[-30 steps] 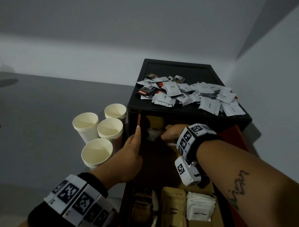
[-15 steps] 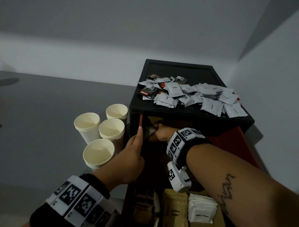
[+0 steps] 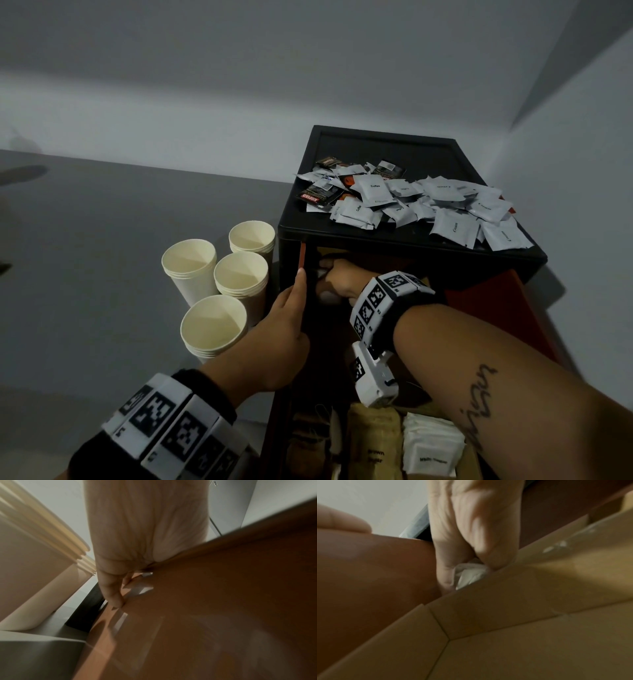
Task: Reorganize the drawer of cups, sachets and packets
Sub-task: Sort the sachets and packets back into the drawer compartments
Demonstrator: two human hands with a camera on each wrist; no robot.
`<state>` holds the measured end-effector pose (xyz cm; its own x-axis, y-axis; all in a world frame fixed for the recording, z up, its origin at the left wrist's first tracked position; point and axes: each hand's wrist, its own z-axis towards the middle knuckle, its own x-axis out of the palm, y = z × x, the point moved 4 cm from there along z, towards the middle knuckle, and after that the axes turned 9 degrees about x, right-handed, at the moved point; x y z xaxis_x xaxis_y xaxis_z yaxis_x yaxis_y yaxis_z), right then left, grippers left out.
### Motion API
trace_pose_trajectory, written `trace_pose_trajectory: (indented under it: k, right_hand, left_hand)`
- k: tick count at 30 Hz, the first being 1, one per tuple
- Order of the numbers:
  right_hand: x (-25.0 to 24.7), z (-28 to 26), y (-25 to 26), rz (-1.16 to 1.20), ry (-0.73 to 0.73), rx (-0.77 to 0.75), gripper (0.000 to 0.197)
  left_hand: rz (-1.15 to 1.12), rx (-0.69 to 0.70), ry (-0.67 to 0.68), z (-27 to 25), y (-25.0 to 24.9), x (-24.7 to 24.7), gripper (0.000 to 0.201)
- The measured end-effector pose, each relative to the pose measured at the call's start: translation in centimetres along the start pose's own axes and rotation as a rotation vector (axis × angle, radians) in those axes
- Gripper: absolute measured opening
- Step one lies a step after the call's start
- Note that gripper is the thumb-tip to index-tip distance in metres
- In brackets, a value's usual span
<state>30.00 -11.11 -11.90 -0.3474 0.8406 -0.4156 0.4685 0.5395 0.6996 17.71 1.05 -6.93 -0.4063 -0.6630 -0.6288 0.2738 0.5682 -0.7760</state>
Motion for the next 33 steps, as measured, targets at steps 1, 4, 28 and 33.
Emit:
trace_pose_trajectory:
  k: [1,4,28,33]
  right_hand:
    - [0.0,0.1,0.1,0.015,-0.005,-0.011,0.056]
    - [-0.2,-0.1,0.3,0.066,-0.025,0.001,0.042]
    - [-9.6,-26.7,-1.3,0.296,-0.435,-0.607,0.043]
    - [-7.0,-27.0,-0.5,0.229,-0.523,-0.719,0.043]
  left_hand:
    - [0.007,0.004,-0.001,0.0,0.0,0.0,0.084]
    - [0.015,0.004,0.004,0.0,0.1,-0.1,0.084]
    - [-0.087,0.064,-0.1,0.2,-10.4,-4.6,0.067]
    - [-0.975,0.162,0.175,0.9,-14.5,0.7,0.043]
